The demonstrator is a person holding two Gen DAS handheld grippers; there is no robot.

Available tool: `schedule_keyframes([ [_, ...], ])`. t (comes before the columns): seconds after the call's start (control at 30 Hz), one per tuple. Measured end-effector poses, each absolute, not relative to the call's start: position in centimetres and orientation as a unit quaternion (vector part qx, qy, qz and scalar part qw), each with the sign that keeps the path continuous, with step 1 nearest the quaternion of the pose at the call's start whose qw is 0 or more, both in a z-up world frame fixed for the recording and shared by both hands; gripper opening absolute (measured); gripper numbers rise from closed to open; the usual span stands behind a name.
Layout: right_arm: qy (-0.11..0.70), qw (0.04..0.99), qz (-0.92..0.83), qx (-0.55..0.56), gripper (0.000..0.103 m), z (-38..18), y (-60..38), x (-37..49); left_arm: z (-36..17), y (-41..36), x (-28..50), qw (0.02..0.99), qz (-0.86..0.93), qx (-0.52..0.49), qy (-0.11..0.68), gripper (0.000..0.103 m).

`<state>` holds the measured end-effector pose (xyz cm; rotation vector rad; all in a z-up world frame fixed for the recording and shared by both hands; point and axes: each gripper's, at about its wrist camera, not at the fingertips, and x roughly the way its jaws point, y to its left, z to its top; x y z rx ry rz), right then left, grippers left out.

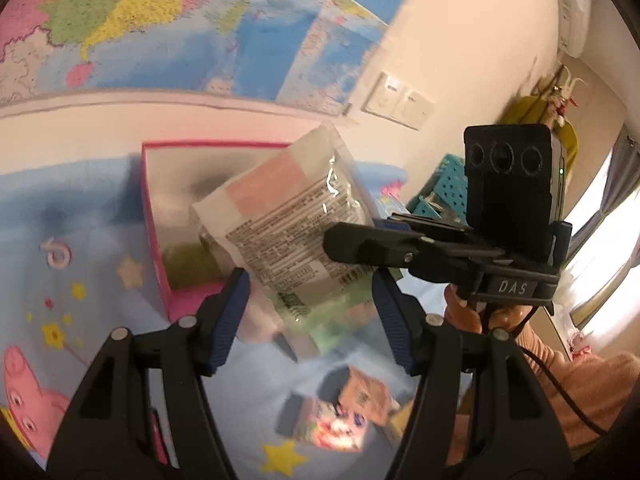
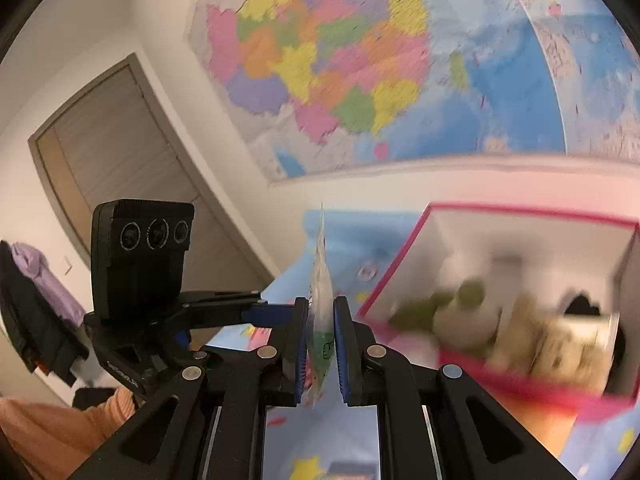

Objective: Organize soft objects
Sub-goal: 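Carry the clear packet into the pink box and open the right gripper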

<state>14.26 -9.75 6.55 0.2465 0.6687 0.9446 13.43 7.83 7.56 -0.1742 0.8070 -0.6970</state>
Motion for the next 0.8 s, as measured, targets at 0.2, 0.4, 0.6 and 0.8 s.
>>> schedule_keyframes([
  [0.2,0.342,0.827,0.43,0.121,0.011,5.2,-8.7,19.8,6.5,6.9,18.3,0.857,-0.3,-0.088,0.41,0.064],
  [0.4,0.385,0.816,0.41,0.135,0.015,2.8,-8.1,24.3,4.1,6.6,22.7,0.85,-0.264,-0.097,0.445,0.064],
  [0.6,0.395,0.839,0.351,0.128,0.041,2.4,-8.7,26.0,3.0,7.4,24.6,0.855,-0.217,-0.119,0.455,0.064],
  [0.8,0.375,0.852,0.346,0.119,0.048,3.4,-11.6,23.0,4.1,7.7,22.5,0.869,-0.216,-0.116,0.43,0.064],
])
